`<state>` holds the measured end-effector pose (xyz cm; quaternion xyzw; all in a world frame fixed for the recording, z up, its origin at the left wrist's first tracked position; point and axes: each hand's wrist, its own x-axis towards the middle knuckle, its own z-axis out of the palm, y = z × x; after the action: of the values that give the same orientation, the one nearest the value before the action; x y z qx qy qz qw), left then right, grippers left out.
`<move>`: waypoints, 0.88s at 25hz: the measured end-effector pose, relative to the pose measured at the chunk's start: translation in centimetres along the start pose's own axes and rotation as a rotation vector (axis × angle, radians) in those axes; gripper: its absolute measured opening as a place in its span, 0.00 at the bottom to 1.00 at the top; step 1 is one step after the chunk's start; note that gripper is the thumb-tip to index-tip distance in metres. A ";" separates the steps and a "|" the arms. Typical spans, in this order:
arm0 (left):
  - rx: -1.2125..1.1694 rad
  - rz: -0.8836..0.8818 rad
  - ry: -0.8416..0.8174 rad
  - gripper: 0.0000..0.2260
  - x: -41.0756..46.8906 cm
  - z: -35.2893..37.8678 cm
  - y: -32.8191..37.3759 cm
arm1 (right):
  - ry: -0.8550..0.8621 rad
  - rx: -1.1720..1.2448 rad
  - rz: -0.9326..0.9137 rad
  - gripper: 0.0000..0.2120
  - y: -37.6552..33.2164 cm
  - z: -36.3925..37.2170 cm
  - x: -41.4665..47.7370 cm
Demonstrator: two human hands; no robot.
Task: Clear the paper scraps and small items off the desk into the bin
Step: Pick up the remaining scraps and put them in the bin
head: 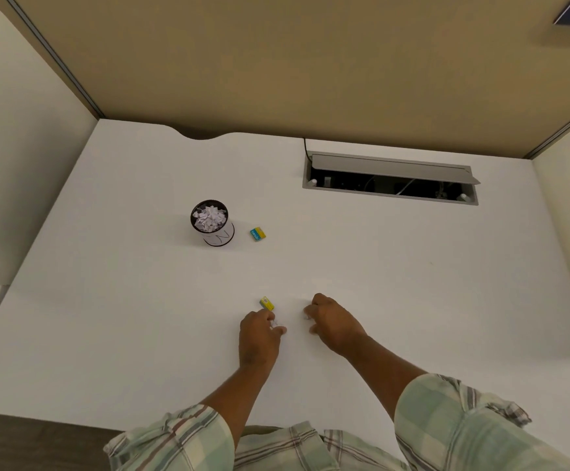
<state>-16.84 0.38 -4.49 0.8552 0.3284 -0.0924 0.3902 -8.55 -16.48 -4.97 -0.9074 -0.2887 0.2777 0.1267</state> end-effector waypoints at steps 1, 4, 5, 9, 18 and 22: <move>0.012 -0.003 -0.002 0.11 0.0 0.2 0.2 | 0.010 0.016 0.010 0.11 -0.2 0.1 0.1; 0.059 -0.031 -0.005 0.06 0.0 0.5 0.6 | 0.027 0.004 0.014 0.07 -0.8 0.4 0.5; 0.067 -0.038 -0.014 0.06 0.0 0.7 0.6 | 0.026 -0.014 0.013 0.04 -1.0 0.5 0.5; 0.172 -0.009 -0.034 0.08 0.0 1.2 0.2 | -0.006 -0.063 0.039 0.06 -1.6 0.7 0.9; 0.049 -0.042 -0.116 0.10 0.2 -0.8 -1.2 | 0.014 0.370 0.280 0.07 -1.8 0.2 1.1; -0.071 -0.094 -0.096 0.09 1.1 -4.2 -2.0 | 0.095 0.735 0.426 0.10 -2.6 -1.1 0.6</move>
<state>-17.67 4.93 -3.33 0.8191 0.3523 -0.1398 0.4306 -8.63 -14.13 -3.34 -0.8530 0.0296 0.3399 0.3949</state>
